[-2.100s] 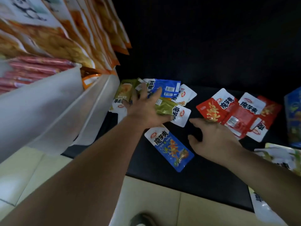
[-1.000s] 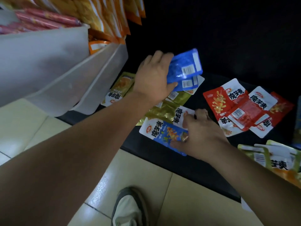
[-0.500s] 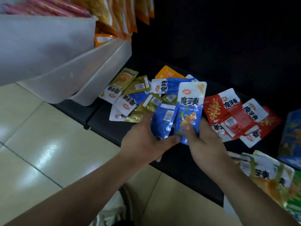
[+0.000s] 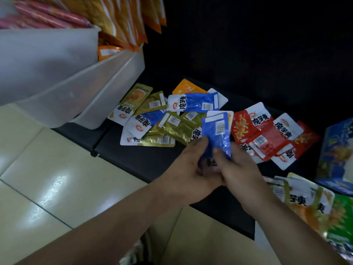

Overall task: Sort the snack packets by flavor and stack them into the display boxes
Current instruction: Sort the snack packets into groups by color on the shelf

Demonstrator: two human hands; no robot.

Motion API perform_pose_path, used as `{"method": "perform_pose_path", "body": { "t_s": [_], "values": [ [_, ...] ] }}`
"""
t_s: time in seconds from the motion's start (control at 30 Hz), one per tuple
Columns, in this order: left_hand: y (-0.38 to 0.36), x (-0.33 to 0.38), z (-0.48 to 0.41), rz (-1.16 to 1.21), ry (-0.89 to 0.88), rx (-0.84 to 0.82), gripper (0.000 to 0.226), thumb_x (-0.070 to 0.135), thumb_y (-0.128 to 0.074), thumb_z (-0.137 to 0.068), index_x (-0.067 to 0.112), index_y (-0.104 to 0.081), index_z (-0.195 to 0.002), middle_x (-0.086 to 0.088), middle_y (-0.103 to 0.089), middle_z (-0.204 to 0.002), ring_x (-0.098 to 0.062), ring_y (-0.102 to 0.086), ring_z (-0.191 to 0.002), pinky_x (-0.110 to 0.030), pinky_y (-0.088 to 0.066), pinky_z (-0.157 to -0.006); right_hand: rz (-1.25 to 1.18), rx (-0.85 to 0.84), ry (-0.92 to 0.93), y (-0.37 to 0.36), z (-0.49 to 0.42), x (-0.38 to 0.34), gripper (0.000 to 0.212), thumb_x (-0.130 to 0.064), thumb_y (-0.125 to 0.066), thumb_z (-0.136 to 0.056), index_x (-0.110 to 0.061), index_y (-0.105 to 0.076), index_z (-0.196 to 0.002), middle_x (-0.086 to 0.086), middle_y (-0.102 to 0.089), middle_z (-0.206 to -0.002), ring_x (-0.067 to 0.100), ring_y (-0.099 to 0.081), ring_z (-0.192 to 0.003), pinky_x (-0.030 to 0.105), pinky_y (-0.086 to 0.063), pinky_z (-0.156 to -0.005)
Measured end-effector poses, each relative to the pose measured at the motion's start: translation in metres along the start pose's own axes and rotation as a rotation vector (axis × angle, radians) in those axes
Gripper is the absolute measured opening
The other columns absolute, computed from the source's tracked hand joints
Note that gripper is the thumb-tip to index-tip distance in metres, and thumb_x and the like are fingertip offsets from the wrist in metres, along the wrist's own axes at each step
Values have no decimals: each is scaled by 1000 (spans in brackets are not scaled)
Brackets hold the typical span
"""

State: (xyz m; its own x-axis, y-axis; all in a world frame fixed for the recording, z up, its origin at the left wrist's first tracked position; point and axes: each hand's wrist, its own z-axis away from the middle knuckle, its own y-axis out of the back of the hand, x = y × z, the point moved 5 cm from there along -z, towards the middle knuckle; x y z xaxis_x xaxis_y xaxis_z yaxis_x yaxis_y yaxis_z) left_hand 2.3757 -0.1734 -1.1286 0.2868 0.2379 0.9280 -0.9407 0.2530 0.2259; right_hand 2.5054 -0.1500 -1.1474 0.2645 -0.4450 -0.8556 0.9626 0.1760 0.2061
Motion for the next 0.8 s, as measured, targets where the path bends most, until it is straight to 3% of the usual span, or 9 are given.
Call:
{"method": "perform_pose_path", "body": {
  "t_s": [0.1, 0.2, 0.27, 0.33, 0.43, 0.57, 0.63, 0.7, 0.8],
  "values": [
    [32, -12, -18, -421, -124, 107, 54, 1, -62, -85, 26, -66, -133, 9, -55, -147, -10, -53, -137, -32, -51, -107, 117, 110, 4, 17, -4, 3, 11, -26, -56, -104, -23, -66, -108, 1, -69, -98, 7, -67, -82, 23, -55, -69],
    [61, -28, -48, -996, -41, 23, 82, 7, -68, -80, 25, -41, -156, -1, -27, -169, -32, -17, -158, -54, -24, -126, 94, 147, -4, 27, -2, 8, 9, -27, -60, -103, -23, -68, -106, -2, -72, -91, -1, -68, -68, 11, -49, -52],
    [69, -33, -60, -1024, -99, 11, 73, 4, -66, -79, 23, -53, -149, -4, -48, -158, -34, -38, -149, -58, -32, -120, 35, 156, -25, 28, 1, 8, 10, -26, -62, -102, -20, -68, -108, 2, -73, -90, 3, -70, -67, 16, -52, -50],
    [69, -35, -63, -1085, -215, 95, 51, 6, -64, -79, 21, -70, -127, -4, -72, -127, -32, -63, -122, -51, -47, -102, 22, 140, -21, 28, 4, 8, 12, -26, -61, -103, -21, -68, -111, 1, -74, -93, 2, -71, -68, 14, -51, -49],
    [64, -27, -55, -1111, -344, 252, 29, 15, -54, -90, 19, -76, -108, -5, -75, -99, -34, -69, -94, -45, -53, -79, 21, 112, 10, 33, 15, 3, 12, -30, -63, -102, -26, -70, -111, -4, -76, -92, 4, -74, -76, 17, -56, -56],
    [59, -7, -33, -843, -387, 445, 17, 15, -55, -98, 12, -68, -87, 1, -62, -86, -22, -60, -69, -33, -47, -57, 30, 187, 16, 55, 45, 2, 11, -36, -66, -98, -28, -70, -104, -9, -74, -79, 6, -73, -68, 27, -59, -52],
    [48, -1, -23, -447, -186, 395, 24, 17, -62, -101, 17, -63, -77, 11, -57, -68, -7, -54, -60, -20, -40, -54, 19, 295, 41, 73, 61, 3, 16, -40, -63, -98, -25, -68, -101, -7, -70, -73, 2, -69, -62, 18, -53, -47],
    [26, -2, -14, -10, 77, 260, 17, 19, -65, -101, 20, -75, -88, 13, -74, -74, -2, -68, -69, -15, -47, -65, 32, 366, 51, 86, 70, 4, 22, -39, -60, -99, -18, -67, -98, -1, -67, -68, 1, -64, -53, 11, -43, -40],
    [-8, 3, -4, 179, 162, 155, 13, 21, -66, -101, 24, -79, -102, 5, -81, -94, -11, -77, -90, -32, -57, -85, 14, 387, 22, 98, 81, 12, 22, -38, -59, -99, -18, -63, -95, 8, -63, -67, 3, -59, -47, 11, -39, -37]
  ]
}}
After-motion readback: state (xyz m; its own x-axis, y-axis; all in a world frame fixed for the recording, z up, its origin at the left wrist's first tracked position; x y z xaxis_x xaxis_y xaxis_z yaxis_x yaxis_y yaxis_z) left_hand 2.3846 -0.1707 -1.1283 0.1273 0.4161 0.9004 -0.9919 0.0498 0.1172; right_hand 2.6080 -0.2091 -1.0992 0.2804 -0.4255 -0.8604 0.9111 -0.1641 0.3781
